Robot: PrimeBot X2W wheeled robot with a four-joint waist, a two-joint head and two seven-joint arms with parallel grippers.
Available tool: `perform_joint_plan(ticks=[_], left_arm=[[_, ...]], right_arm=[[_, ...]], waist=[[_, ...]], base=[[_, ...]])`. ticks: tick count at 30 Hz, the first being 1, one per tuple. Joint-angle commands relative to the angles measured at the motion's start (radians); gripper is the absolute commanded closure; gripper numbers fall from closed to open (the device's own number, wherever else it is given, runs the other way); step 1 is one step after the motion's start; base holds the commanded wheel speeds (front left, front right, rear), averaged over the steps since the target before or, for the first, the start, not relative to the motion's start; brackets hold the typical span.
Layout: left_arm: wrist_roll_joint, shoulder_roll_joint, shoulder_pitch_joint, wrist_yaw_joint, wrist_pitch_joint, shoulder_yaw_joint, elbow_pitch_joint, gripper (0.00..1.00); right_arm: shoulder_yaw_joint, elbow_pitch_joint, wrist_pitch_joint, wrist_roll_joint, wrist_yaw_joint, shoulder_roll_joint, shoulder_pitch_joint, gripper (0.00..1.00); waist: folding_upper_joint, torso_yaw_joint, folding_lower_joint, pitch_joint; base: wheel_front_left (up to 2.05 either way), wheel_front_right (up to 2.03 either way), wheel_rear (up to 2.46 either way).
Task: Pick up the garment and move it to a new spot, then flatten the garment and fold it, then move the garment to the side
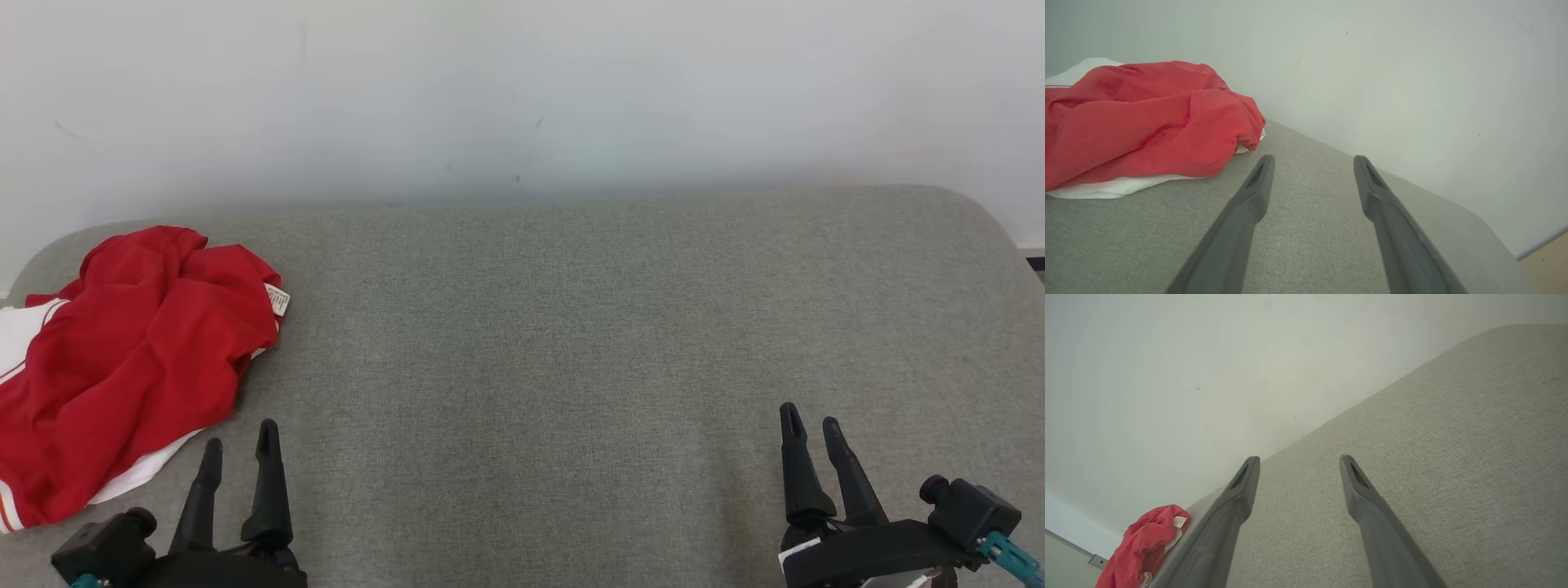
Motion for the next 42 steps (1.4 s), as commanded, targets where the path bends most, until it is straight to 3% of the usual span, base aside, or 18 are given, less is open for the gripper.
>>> perform_joint_plan(ticks=[1,19,42], left_arm=[[0.028,0.01,0.0,0.003,-0.009,-0.001,-0.015,0.0],[0.193,0.018,0.011,0.017,-0.054,-0.008,-0.027,0.0],[0.326,0.007,0.028,-0.021,-0.103,0.0,-0.015,0.0]], right_arm=[[0.003,-0.005,-0.01,-0.027,-0.001,-0.004,-0.002,0.0],[0.02,0.013,-0.055,-0.206,-0.002,-0.004,-0.01,0.0],[0.045,0.015,-0.104,-0.385,-0.002,-0.004,0.0,0.0]], waist=[[0.0,0.0,0.0,0.0],[0.0,0.001,0.0,0.0],[0.0,0.006,0.0,-0.006]], base=[[0.0,0.0,0.0],[0.0,0.0,0.0],[0.0,0.0,0.0]])
